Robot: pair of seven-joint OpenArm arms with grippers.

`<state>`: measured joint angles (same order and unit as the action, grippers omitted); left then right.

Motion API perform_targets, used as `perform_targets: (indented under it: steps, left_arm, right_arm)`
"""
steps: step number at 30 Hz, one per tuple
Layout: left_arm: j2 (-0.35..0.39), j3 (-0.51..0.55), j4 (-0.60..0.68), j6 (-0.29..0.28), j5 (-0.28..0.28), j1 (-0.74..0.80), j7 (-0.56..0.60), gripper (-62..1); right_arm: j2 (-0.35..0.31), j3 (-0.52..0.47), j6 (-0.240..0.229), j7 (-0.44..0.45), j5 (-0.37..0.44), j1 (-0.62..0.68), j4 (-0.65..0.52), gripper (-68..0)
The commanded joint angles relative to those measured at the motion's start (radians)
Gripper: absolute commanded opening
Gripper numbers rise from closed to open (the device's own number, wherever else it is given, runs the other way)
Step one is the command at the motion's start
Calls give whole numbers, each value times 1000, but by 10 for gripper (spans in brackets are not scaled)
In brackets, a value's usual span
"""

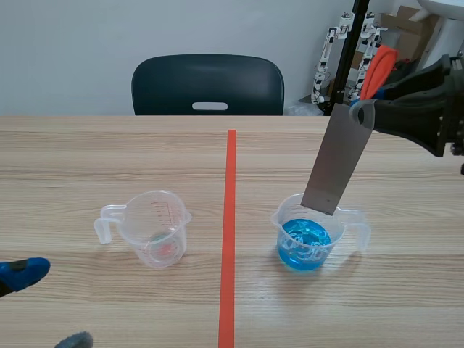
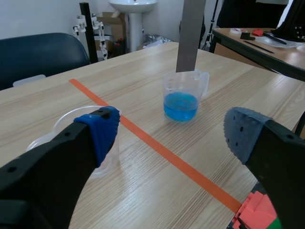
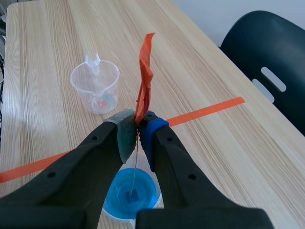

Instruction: Do the redox reaction experiment. raise the plate out of the solution

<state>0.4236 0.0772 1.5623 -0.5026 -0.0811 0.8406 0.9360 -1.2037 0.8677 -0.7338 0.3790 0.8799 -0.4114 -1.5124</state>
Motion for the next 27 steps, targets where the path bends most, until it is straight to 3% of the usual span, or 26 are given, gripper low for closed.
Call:
perform_targets:
  steps: [1, 10, 14, 27]
  left_arm:
    - [2, 4, 16, -21, 11, -35, -3, -205]
    - [10, 1, 43, -193, 13, -246, -148, -493]
    - [10, -7, 43, -193, 13, -352, -241, -590]
    - [-26, -200, 39, -193, 17, -644, -568, -592]
  right_arm:
    - [-25, -6, -12, -6, 39, -42, -24, -669]
    - [-74, -6, -12, -131, 185, -112, -100, -669]
    - [-98, -6, -12, -172, 236, -140, -124, -669]
    - [-143, -32, -12, -213, 281, -139, -190, -669]
